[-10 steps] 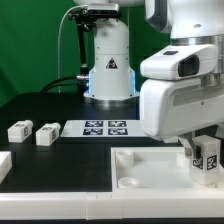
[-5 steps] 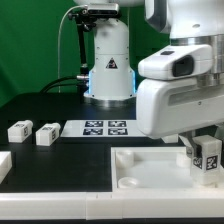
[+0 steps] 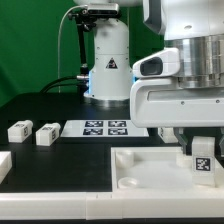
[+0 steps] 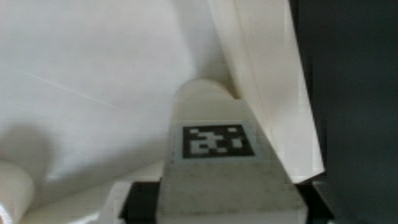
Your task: Assemble one leg
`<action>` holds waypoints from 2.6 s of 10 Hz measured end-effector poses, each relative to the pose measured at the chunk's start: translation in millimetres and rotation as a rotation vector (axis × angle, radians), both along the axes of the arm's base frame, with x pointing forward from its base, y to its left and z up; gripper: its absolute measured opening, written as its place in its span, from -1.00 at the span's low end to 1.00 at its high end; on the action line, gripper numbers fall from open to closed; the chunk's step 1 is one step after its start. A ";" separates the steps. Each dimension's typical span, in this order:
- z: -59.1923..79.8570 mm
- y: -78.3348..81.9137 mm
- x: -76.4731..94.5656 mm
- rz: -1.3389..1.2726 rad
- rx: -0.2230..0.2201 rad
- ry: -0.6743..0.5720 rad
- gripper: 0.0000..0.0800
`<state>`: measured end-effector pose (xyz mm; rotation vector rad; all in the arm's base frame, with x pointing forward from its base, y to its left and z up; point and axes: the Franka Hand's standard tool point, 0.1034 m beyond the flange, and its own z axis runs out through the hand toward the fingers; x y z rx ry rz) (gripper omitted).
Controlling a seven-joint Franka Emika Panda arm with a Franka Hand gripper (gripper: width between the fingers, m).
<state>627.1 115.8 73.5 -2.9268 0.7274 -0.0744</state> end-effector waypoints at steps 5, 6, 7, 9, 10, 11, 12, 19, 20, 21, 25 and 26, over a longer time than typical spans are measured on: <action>-1.5 1.8 -2.1 -0.517 0.035 0.058 -0.27; -1.5 1.9 -2.1 -0.518 0.035 0.058 -0.27; -1.6 2.0 -2.2 -0.498 0.033 0.056 -0.07; -1.6 2.3 -2.3 -0.448 0.030 0.051 0.27; -1.6 2.1 -2.2 -0.402 0.024 0.045 0.55; -1.7 2.1 -2.3 -0.258 0.012 0.030 0.60; -1.9 4.7 -2.9 -0.139 0.002 0.018 0.62; -0.7 12.6 -2.4 0.730 -0.094 -0.026 0.62; -0.7 9.6 -1.7 0.818 -0.100 -0.033 0.62; -0.7 6.3 -1.0 0.912 -0.107 -0.041 0.62; -0.6 3.9 -0.1 0.928 -0.109 -0.045 0.31; -0.6 3.9 -0.2 0.928 -0.109 -0.045 -0.04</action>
Offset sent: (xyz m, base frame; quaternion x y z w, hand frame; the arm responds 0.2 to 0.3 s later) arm 0.0058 -0.0028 -0.0059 -0.0100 0.0042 0.2768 0.9609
